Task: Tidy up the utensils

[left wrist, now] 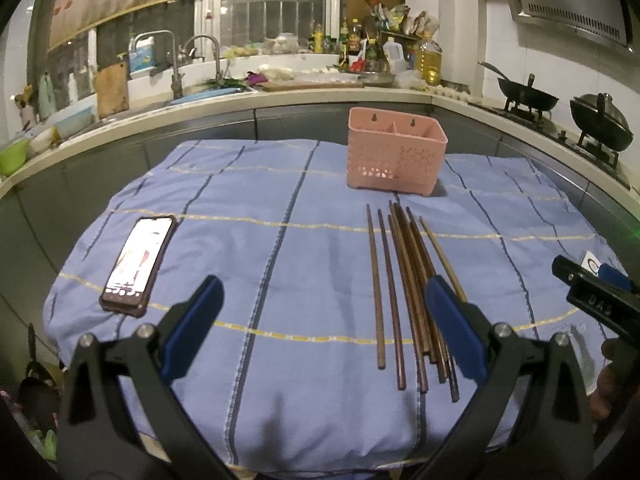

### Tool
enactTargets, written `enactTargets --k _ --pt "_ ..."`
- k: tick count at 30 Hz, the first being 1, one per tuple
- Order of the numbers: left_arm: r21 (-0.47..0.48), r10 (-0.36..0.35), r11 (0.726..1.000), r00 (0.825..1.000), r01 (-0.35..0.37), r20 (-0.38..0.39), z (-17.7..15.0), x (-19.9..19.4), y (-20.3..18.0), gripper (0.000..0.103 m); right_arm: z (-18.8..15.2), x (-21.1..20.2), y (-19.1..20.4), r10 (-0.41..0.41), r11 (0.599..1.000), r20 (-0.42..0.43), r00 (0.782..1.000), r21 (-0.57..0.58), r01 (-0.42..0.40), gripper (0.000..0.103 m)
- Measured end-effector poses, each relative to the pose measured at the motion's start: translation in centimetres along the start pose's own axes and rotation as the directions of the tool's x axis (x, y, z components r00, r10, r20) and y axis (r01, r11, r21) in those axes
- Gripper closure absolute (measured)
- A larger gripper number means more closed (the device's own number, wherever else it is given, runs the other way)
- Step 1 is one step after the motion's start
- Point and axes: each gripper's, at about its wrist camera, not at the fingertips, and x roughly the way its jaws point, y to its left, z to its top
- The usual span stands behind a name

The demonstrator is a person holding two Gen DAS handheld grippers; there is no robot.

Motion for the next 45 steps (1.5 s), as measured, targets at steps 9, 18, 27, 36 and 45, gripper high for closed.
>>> enactTargets --k 9,18,27,36,45 --pt "0.008 0.001 1.0 0.999 -0.001 -0.04 -0.1 1.2 -0.3 0.006 -0.2 1.1 -0.5 0.001 1.0 -0.038 0.999 0.015 -0.001 0.011" --pt "0.015 -0.004 1.0 0.997 0.005 -0.081 -0.3 2.3 -0.4 0.006 -0.4 2.0 -0.7 -0.022 1.0 -0.058 0.998 0.005 0.022 0.011" --pt "0.027 -0.007 1.0 0.995 0.009 -0.104 -0.3 3.1 -0.8 0.006 -0.4 2.9 -1.6 -0.04 0.999 -0.074 0.996 0.024 0.042 0.011" --pt "0.04 -0.008 0.999 0.994 0.013 -0.11 -0.3 3.6 -1.2 0.006 -0.3 3.6 -3.2 -0.075 0.995 -0.081 0.994 0.052 0.079 0.011" --pt "0.059 -0.007 0.998 0.994 0.014 -0.112 -0.1 3.9 -1.7 0.006 -0.4 4.0 -3.8 -0.075 0.995 -0.087 0.993 0.062 0.081 0.011"
